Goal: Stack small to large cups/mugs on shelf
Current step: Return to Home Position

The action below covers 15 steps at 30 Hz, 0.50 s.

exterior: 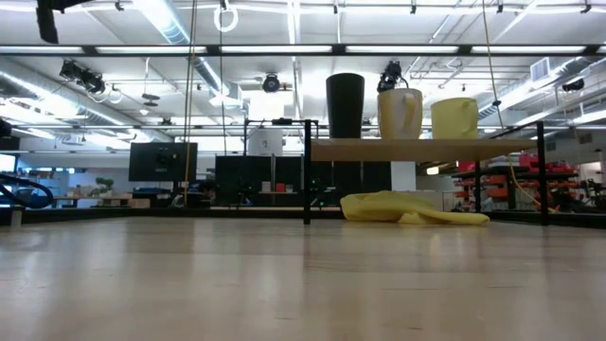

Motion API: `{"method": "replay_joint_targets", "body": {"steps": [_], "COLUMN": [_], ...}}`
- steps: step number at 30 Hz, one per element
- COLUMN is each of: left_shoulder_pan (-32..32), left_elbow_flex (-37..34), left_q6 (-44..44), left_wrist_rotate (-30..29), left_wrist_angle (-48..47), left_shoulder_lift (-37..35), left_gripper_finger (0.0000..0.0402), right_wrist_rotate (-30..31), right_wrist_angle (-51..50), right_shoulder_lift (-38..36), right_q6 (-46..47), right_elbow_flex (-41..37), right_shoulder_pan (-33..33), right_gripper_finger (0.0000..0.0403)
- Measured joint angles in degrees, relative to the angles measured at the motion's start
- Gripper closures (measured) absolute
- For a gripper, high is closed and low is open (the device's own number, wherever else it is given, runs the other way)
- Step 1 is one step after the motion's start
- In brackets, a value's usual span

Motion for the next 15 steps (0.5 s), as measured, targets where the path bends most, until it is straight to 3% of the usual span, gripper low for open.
{"method": "replay_joint_targets", "body": {"steps": [6,11,15], "left_shoulder_pan": [0.0,0.0,0.0], "left_elbow_flex": [0.0,-1.1,-4.9], "left_q6": [-2.6,-3.9,-4.9], "left_wrist_rotate": [1.4,-1.1,0.5], "left_wrist_angle": [-2.0,-2.5,1.5], "left_shoulder_lift": [-0.3,-0.4,-0.4], "left_gripper_finger": [0.0367,0.0374,0.0371], "right_wrist_rotate": [-0.8,1.1,-4.4], "right_wrist_angle": [0.5,1.1,3.6], "right_shoulder_lift": [-0.7,-0.7,-0.7], "right_q6": [2.7,-0.4,2.5], "right_elbow_flex": [-1.8,-2.3,-3.6], "right_shoulder_pan": [-1.7,-3.4,-4.6], "right_gripper_finger": [0.0381,0.0381,0.0381]}}
